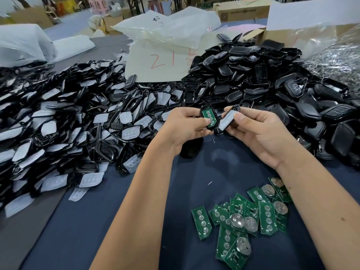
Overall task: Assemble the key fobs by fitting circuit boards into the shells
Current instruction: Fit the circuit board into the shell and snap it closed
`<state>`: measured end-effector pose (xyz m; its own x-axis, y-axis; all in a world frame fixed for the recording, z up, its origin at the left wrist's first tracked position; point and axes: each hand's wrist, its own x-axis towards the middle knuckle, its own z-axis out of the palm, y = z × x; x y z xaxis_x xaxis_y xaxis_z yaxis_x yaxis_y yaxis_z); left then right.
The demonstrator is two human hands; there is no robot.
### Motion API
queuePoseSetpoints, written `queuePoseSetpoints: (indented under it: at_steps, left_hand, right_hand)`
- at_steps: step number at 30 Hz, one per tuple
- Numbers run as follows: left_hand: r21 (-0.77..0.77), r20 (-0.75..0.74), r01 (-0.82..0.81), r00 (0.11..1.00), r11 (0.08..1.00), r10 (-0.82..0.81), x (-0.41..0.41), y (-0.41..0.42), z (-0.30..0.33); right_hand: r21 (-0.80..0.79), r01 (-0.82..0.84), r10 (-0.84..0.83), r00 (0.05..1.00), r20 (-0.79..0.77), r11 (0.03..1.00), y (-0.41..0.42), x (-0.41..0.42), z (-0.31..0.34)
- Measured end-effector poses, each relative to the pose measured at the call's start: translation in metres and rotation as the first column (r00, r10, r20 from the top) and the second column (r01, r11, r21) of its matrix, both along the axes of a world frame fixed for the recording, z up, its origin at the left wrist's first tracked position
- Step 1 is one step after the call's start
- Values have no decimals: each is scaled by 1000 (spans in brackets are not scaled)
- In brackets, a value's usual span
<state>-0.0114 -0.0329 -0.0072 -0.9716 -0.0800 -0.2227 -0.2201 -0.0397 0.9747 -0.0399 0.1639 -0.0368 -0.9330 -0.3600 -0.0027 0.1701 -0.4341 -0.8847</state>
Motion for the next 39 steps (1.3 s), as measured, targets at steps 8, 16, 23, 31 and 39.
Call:
queuePoseSetpoints:
  at_steps: [8, 16, 23, 31, 39]
  left_hand:
    - [-104, -80, -53, 996, 993, 45, -2, 13, -4]
    - [-376, -315, -107, 949, 921, -18, -3, 30, -11]
    - [-492, -364, -101, 926, 865, -99, -3, 38, -12]
    - [-578, -435, -124, 883, 807, -176, 2, 42, -11]
    - [-652, -401, -106, 889, 751, -222, 1, 35, -12]
  right_hand:
    - [101, 92, -91, 996, -14, 991, 1, 1, 1]
    - [157, 207, -203, 978, -41, 966, 1, 1, 1]
    - [230, 307, -296, 952, -79, 924, 0, 1, 1]
    - [202, 340, -332, 940, -73, 918, 0, 2, 1]
    - [323, 363, -307, 928, -213, 874, 1, 2, -3]
